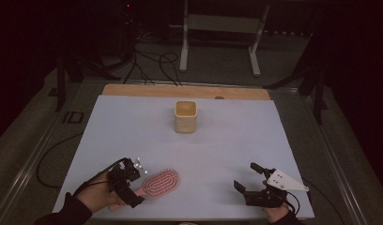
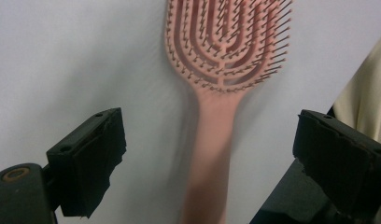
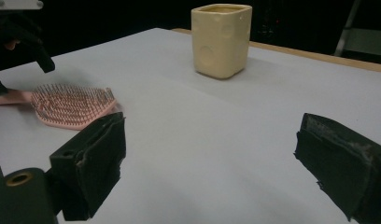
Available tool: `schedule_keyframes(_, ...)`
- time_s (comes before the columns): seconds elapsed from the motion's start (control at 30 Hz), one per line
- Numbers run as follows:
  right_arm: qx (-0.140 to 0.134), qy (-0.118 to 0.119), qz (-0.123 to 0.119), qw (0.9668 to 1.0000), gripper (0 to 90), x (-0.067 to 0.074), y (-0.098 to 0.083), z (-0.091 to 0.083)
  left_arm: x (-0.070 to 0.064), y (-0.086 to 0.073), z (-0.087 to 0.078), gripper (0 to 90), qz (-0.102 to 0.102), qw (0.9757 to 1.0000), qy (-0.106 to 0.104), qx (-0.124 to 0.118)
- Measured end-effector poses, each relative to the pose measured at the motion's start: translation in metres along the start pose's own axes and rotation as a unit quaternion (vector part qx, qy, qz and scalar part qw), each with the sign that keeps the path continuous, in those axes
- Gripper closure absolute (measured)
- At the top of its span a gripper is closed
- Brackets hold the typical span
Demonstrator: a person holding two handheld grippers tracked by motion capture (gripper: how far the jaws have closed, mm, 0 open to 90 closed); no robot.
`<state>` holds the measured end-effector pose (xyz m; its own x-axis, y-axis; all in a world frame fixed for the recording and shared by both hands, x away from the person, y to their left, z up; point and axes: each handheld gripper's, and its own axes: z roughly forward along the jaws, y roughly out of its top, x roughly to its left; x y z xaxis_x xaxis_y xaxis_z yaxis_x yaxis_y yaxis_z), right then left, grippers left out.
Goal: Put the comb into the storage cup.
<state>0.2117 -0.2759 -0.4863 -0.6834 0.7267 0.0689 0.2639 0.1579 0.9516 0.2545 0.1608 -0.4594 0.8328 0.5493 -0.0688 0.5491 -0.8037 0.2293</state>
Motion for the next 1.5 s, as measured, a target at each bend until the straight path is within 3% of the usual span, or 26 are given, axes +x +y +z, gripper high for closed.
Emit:
schedule_keyframes(0.33,0.001,0.000,0.000,1.0000,8.4,0.000,0.000,0.000,-0.002,0.003,0.011,16.9,0.010,0.9996,-0.003,0.025)
schedule_keyframes(0.47,0.000,-0.001,-0.002,1.0000,8.3,0.000,0.000,0.000,-0.004,0.004,0.014,23.0,0.026,0.9990,-0.007,0.035)
schedule_keyframes(0.8,0.001,0.001,0.000,1.0000,8.3,0.000,0.000,0.000,-0.005,0.008,0.018,40.8,0.037,0.9981,0.002,0.048)
schedule_keyframes(1.3,0.000,0.001,0.001,1.0000,8.3,0.000,0.000,-0.001,-0.006,0.016,0.022,63.5,0.036,0.9976,-0.002,0.059)
schedule_keyframes(1.5,-0.001,0.002,0.002,1.0000,8.3,-0.001,0.000,-0.001,-0.005,0.016,0.023,65.8,0.030,0.9975,-0.006,0.064)
